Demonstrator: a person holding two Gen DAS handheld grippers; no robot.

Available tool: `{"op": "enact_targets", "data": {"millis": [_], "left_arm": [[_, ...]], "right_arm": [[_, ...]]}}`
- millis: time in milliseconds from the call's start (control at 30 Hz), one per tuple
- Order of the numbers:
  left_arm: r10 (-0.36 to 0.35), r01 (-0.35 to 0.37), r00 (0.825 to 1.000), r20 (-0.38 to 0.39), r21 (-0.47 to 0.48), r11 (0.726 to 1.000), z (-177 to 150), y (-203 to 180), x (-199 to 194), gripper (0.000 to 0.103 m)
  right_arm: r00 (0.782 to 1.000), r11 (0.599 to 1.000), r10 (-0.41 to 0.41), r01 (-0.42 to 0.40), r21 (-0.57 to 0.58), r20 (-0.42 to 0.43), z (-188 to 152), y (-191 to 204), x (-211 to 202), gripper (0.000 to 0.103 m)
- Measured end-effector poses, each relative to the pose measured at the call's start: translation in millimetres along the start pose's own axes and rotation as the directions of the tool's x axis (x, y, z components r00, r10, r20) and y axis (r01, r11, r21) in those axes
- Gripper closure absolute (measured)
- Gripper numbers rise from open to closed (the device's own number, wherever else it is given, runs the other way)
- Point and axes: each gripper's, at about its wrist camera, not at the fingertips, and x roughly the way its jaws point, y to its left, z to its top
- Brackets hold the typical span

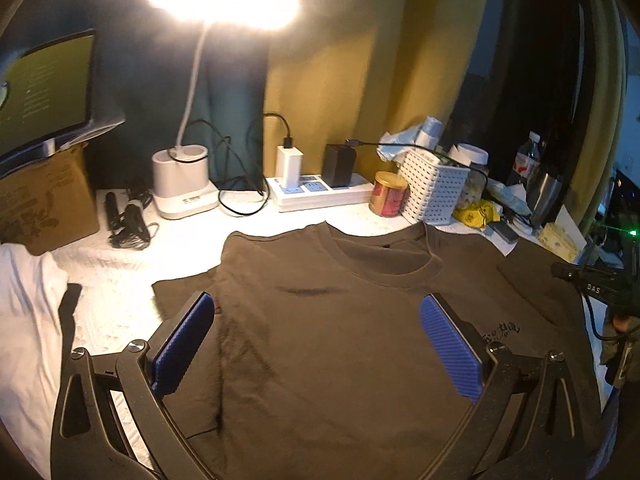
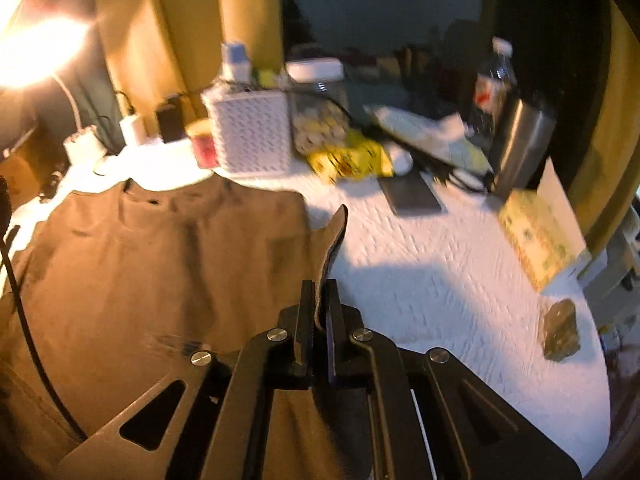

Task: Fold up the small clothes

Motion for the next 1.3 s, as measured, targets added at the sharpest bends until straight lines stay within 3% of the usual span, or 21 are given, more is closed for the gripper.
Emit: {"op": "enact_targets", "data": {"millis": [167,367,567,733,767,833,900,1133,1200,1300], "left_arm": [[-0.007,0.007,1.0,0.026,0.008,1.0,0.4,8.4,-13.7,0.002],[-0.008,0.008,1.0,0.008,0.015,1.0,-7.3,17.9,-22.6,0.001],[-0.007,0.007,1.0,-0.03,0.002,1.0,-15.7,23.0,-21.3,0.002],[-0.021,0.021,0.999,-0.031,0.013,1.0,-16.8,14.3,-22.7,0.002],[-0.022,0.022,0.999,-0.032,0.017,1.0,-16.4,12.4,-22.7,0.001],[-0.024,0.025,0.999,-0.034,0.025,0.999,-16.2,8.6,-24.4,0.001],[-0.024,0.025,0.999,-0.034,0.031,0.999,-15.5,5.7,-25.7,0.001],[-0.02,0.022,0.999,-0.045,0.038,0.999,-15.0,-1.8,-26.8,0.001],[-0.02,0.022,0.999,-0.048,0.043,0.999,-14.6,-4.9,-26.3,0.001],[-0.019,0.022,0.999,-0.048,0.052,0.998,-14.7,-9.4,-27.6,0.001]], "right_arm": [[0.999,0.997,0.049,-0.047,-0.065,0.022,0.1,32.4,-9.5,0.098],[0.995,0.988,0.092,-0.098,-0.12,-0.049,-19.8,71.3,9.0,0.098],[0.981,0.983,0.152,-0.162,-0.08,-0.121,-42.5,82.7,20.1,0.098],[0.971,0.976,0.199,-0.208,-0.063,-0.13,-63.0,94.1,15.7,0.096],[0.967,0.974,0.209,-0.22,-0.06,-0.145,-64.8,94.4,16.9,0.094],[0.954,0.967,0.247,-0.254,-0.022,-0.169,-69.5,91.3,17.2,0.067],[0.96,0.969,0.241,-0.246,-0.015,-0.144,-71.8,87.6,7.7,0.052],[0.978,0.982,0.187,-0.188,-0.002,-0.095,-79.0,58.7,-15.4,0.052],[0.973,0.983,0.184,-0.182,0.03,-0.136,-85.2,50.1,-8.5,0.052],[0.951,0.965,0.264,-0.261,0.038,-0.163,-92.6,54.2,-10.4,0.052]]}}
